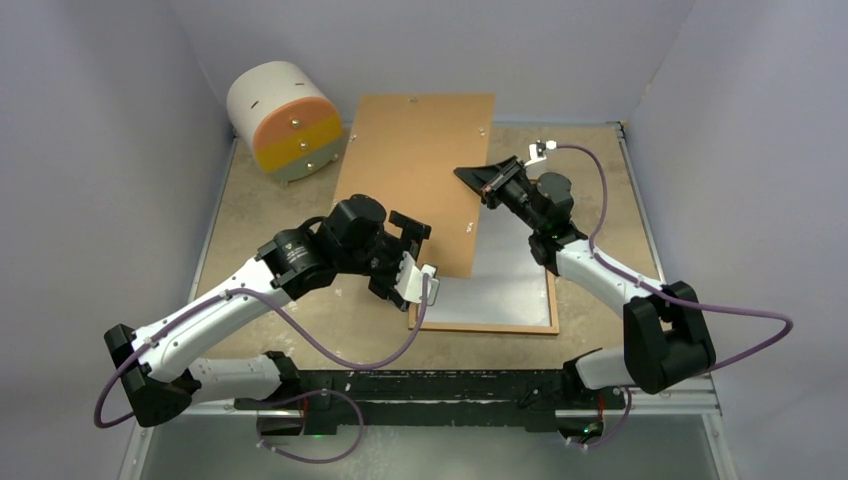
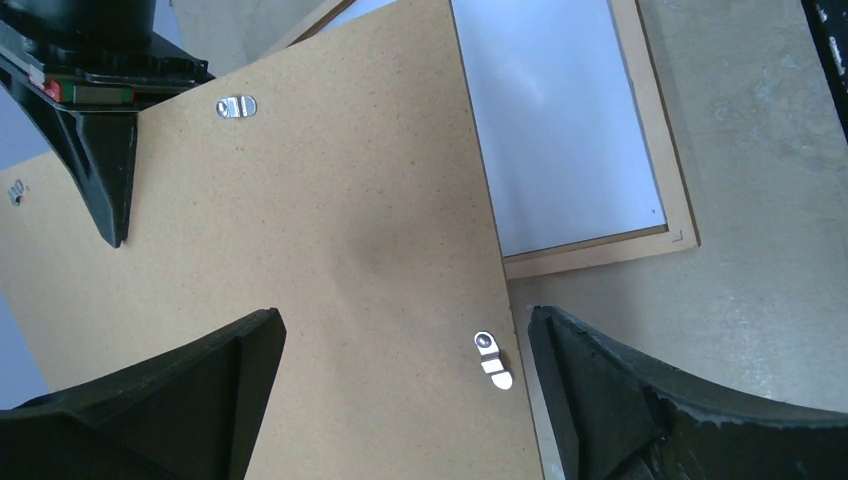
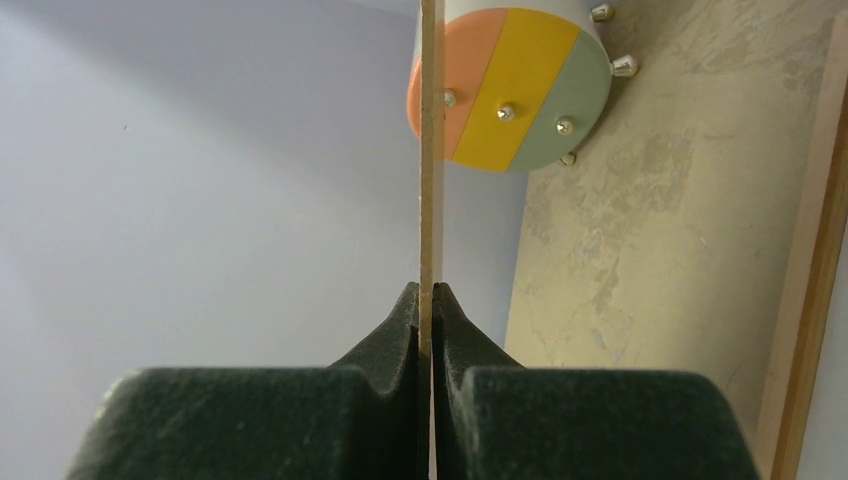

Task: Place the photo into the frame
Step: Turn over the photo frame item at the center of the board.

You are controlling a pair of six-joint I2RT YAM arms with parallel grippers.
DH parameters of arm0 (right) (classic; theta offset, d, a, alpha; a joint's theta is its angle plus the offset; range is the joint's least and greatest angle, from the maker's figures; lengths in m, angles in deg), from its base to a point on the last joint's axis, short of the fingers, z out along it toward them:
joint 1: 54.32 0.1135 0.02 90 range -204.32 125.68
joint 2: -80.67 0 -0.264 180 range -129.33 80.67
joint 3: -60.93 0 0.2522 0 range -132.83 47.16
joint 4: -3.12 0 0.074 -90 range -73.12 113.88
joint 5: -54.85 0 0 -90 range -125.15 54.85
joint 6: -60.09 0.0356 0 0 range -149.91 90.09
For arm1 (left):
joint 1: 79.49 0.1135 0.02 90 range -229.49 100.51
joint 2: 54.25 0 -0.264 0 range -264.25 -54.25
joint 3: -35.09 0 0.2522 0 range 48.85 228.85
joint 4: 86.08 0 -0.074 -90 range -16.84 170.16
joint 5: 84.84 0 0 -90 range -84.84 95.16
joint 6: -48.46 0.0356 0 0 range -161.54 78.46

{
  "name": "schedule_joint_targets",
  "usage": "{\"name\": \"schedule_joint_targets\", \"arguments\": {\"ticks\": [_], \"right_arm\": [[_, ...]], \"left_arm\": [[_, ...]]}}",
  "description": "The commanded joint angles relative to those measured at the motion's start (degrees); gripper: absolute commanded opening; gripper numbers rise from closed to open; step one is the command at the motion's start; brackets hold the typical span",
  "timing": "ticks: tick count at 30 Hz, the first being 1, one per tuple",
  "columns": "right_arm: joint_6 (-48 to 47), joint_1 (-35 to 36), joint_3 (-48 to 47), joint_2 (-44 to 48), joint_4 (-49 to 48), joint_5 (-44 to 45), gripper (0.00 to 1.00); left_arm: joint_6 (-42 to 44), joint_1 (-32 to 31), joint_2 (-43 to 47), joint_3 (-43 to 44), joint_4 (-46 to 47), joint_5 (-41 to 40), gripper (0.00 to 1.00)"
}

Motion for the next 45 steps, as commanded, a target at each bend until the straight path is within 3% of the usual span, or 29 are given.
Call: {"name": "schedule_joint_targets", "arguments": {"ticks": [1,13,26,37,42,45], "right_arm": [[1.2,-0.2,-2.7,3.0,-4.1,0.0,0.0],[0.2,-0.3,-2.5,2.5,-2.9,-5.8,0.0],[0.6,-1.3,-1.6,2.3,-7.2,-11.4,0.0],[-5.1,-1.6,-2.9,3.1,-1.7,-14.4,0.0],[-5.5,-6.2,-1.9,2.6,-0.8,-14.4,0.0],[-6.5,-11.2,-3.3,1.2,0.7,-18.9,0.0]], "left_arm": [[0.4,-0.5,-0.7,0.7,1.8,-3.8,1.0],[3.8,-0.2,1.1,-0.8,0.9,-10.6,1.0],[5.7,5.0,2.9,-0.1,-5.9,-8.2,0.99],[0.5,8.2,0.9,4.2,-8.4,-3.7,1.0],[-2.0,8.2,1.4,5.8,-10.9,-0.1,1.0],[-3.2,8.2,1.4,6.1,-11.7,0.2,1.0]]}}
